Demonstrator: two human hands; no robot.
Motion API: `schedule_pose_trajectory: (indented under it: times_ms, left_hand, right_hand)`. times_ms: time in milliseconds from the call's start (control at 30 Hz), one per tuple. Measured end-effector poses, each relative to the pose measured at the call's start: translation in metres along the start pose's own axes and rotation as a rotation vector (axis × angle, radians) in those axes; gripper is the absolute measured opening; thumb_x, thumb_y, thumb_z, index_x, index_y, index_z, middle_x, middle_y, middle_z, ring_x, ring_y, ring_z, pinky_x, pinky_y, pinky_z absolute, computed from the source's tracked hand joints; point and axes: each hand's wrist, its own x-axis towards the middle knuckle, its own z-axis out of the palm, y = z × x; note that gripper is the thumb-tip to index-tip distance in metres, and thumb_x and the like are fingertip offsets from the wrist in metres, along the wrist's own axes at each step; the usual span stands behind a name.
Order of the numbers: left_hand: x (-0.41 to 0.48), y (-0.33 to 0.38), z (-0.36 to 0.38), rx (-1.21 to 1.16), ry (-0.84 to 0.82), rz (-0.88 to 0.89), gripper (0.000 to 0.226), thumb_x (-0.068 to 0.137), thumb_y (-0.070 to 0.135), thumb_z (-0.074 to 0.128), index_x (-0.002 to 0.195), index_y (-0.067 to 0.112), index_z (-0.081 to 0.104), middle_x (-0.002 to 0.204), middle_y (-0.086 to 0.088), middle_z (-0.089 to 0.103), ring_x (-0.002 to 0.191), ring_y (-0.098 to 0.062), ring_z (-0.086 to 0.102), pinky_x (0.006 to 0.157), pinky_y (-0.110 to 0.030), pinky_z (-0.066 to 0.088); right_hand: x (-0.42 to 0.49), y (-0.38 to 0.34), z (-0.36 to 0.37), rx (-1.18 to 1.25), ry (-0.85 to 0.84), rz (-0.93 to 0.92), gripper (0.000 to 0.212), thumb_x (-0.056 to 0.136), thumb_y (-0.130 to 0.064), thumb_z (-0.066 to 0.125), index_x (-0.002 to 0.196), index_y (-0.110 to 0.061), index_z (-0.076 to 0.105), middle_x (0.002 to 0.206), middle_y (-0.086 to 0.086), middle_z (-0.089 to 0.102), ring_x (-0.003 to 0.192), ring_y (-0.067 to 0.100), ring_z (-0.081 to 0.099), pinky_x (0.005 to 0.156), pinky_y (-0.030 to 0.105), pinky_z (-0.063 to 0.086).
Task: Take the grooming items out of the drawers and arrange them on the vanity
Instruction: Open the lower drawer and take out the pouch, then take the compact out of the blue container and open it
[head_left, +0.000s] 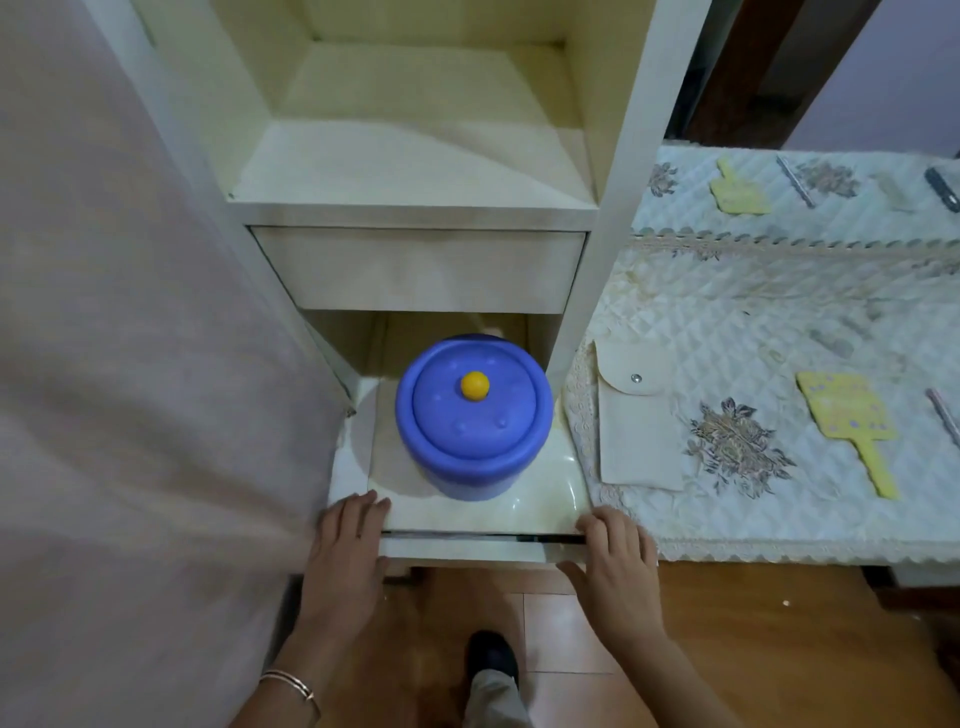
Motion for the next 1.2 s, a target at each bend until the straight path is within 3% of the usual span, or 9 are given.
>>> schedule_pose_trajectory:
  times_ms: [133, 300, 533, 700, 767, 867, 1067, 1167, 1200]
  left_hand:
    - [0.010, 0.006, -0.001, 0.013, 0.009, -0.103, 0.073, 0.038, 0.007, 0.086, 0.099, 0.017, 0.047, 0.093, -0.008, 0.057, 0.082, -0.025, 0.040, 0.066, -0.038, 0.052]
    - [0.009, 0.011, -0.002, 0.032, 0.048, -0.133, 0.067, 0.043, 0.004, 0.085, 0.098, 0.015, 0.047, 0.088, -0.011, 0.056, 0.080, -0.025, 0.037, 0.066, -0.039, 0.049]
    - [0.004, 0.025, -0.014, 0.085, -0.079, -0.126, 0.065, 0.050, 0.015, 0.080, 0.109, 0.011, 0.053, 0.105, -0.015, 0.065, 0.094, -0.036, 0.062, 0.075, -0.044, 0.056]
    - [-0.012, 0.023, -0.031, 0.038, -0.188, -0.181, 0.043, 0.063, 0.033, 0.046, 0.093, 0.013, 0.069, 0.097, -0.009, 0.073, 0.084, -0.028, 0.071, 0.056, -0.038, 0.058]
    - [-0.015, 0.026, -0.040, -0.069, -0.186, -0.241, 0.036, 0.069, 0.030, 0.047, 0.091, 0.012, 0.070, 0.095, -0.009, 0.073, 0.084, -0.029, 0.069, 0.062, -0.037, 0.058]
    - [-0.007, 0.034, -0.061, -0.252, -0.120, -0.390, 0.025, 0.085, 0.025, 0.053, 0.105, 0.017, 0.065, 0.107, -0.008, 0.069, 0.100, -0.027, 0.064, 0.083, -0.034, 0.050]
    - [0.035, 0.046, -0.114, -0.605, 0.221, -0.302, 0.053, 0.072, 0.048, 0.055, 0.112, 0.014, 0.062, 0.108, -0.002, 0.067, 0.099, -0.018, 0.062, 0.088, -0.032, 0.047]
    - [0.055, 0.054, -0.131, -0.702, 0.224, -0.193, 0.064, 0.072, 0.048, 0.070, 0.124, 0.015, 0.052, 0.121, 0.008, 0.052, 0.110, -0.006, 0.048, 0.092, -0.014, 0.032]
    - [0.060, 0.054, -0.134, -0.695, 0.177, -0.129, 0.077, 0.066, 0.060, 0.066, 0.127, 0.016, 0.048, 0.125, 0.010, 0.048, 0.115, -0.003, 0.044, 0.093, -0.008, 0.028]
  right_hand:
    - [0.015, -0.003, -0.003, 0.020, -0.050, 0.059, 0.068, 0.043, -0.034, 0.089, 0.097, -0.024, 0.049, 0.091, 0.001, 0.063, 0.087, 0.021, 0.049, 0.071, 0.035, 0.047]
    - [0.019, -0.002, -0.006, 0.020, -0.078, 0.062, 0.063, 0.048, -0.039, 0.086, 0.096, -0.025, 0.049, 0.089, 0.001, 0.063, 0.083, 0.021, 0.049, 0.064, 0.035, 0.047]
    - [0.022, 0.001, -0.023, 0.095, -0.162, 0.028, 0.066, 0.043, -0.030, 0.086, 0.097, -0.027, 0.048, 0.087, -0.001, 0.060, 0.077, 0.022, 0.059, 0.062, 0.032, 0.048]
    - [0.015, 0.006, -0.035, 0.253, -0.243, 0.074, 0.053, 0.054, -0.022, 0.083, 0.101, -0.021, 0.059, 0.089, 0.001, 0.066, 0.081, 0.025, 0.066, 0.066, 0.036, 0.053]
    - [0.016, 0.005, -0.045, 0.370, -0.263, 0.143, 0.037, 0.069, -0.018, 0.073, 0.104, -0.015, 0.063, 0.095, 0.004, 0.068, 0.093, 0.027, 0.063, 0.079, 0.039, 0.050]
    - [0.028, -0.003, -0.067, 0.539, -0.216, 0.154, 0.022, 0.082, -0.018, 0.061, 0.104, -0.015, 0.063, 0.096, -0.003, 0.065, 0.097, 0.017, 0.059, 0.081, 0.021, 0.041]
    - [0.088, -0.045, -0.128, 0.796, 0.050, 0.062, 0.038, 0.075, -0.048, 0.051, 0.096, -0.020, 0.066, 0.084, -0.026, 0.057, 0.087, -0.019, 0.050, 0.075, -0.002, 0.036]
    - [0.118, -0.068, -0.142, 0.813, 0.067, 0.006, 0.052, 0.071, -0.054, 0.045, 0.101, -0.017, 0.065, 0.094, -0.019, 0.058, 0.094, -0.006, 0.049, 0.082, -0.005, 0.031]
    - [0.126, -0.074, -0.141, 0.788, 0.048, -0.016, 0.056, 0.070, -0.055, 0.044, 0.106, -0.017, 0.064, 0.099, -0.016, 0.058, 0.094, -0.003, 0.049, 0.083, -0.005, 0.029]
